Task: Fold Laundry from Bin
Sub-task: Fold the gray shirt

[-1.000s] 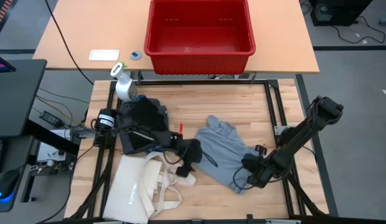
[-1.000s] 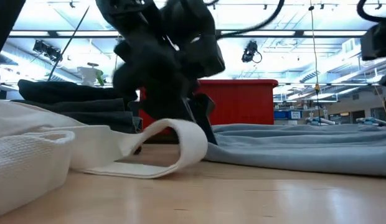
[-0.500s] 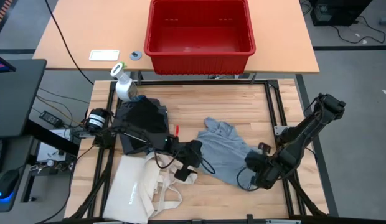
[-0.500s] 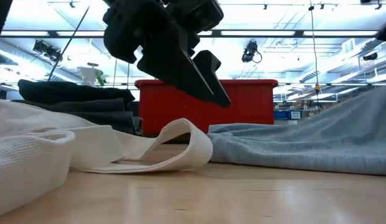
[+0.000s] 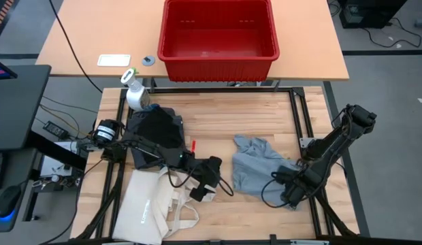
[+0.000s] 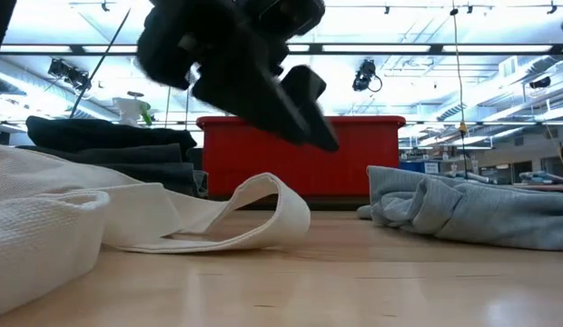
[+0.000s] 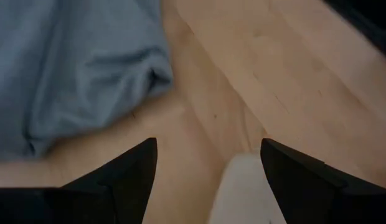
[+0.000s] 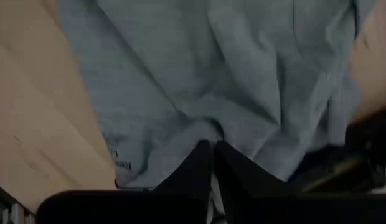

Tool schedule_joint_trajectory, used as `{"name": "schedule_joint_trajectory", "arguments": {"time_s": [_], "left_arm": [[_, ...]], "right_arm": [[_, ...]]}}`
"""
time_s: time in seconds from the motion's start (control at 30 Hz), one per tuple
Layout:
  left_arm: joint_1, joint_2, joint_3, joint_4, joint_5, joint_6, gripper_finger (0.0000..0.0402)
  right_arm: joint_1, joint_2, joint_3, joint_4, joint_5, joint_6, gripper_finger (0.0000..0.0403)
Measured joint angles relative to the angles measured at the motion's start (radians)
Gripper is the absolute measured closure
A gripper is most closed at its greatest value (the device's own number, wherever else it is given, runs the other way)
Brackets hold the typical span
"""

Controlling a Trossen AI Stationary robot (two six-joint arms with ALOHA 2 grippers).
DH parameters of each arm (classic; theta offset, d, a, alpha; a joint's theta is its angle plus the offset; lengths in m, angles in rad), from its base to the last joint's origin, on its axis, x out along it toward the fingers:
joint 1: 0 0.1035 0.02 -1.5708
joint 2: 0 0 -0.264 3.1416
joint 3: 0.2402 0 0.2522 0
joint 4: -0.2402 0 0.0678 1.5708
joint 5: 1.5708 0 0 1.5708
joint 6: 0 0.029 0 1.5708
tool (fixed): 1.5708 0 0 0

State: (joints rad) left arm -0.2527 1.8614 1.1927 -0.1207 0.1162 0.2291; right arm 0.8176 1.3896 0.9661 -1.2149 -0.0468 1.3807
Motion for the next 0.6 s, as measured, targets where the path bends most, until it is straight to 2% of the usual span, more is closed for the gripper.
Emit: {"name": "schedule_joint_trajectory", "arguments": {"time_s": [0.13,0.27,0.33,0.43,0.47,0.53,0.6], "left_arm": [[0.0,0.002,0.0,0.088,-0.006,0.001,0.0111],[0.01,0.048,0.0,0.189,-0.009,0.01,0.0111],[0.015,0.075,0.0,0.255,-0.01,0.012,0.0111],[0.022,0.109,-0.001,0.362,-0.01,0.028,0.0111],[0.024,0.121,0.0,0.4,-0.01,0.029,0.0111],[0.033,0.148,0.0,0.454,-0.009,0.029,0.0111],[0.044,0.175,0.006,0.493,-0.006,0.026,0.0111]], "right_arm": [[-0.009,0.0,0.0,0.027,0.055,-0.039,0.0344],[-0.009,0.0,0.0,-0.008,0.043,-0.026,0.0295],[-0.017,0.0,0.001,-0.054,-0.023,-0.005,0.0266],[-0.046,-0.005,0.0,-0.065,-0.197,0.054,0.0232],[-0.052,-0.009,0.002,-0.048,-0.204,0.067,0.0225],[-0.056,-0.01,0.018,0.006,-0.105,0.033,0.0216],[-0.056,-0.008,0.025,0.062,0.067,-0.03,0.0214]]}}
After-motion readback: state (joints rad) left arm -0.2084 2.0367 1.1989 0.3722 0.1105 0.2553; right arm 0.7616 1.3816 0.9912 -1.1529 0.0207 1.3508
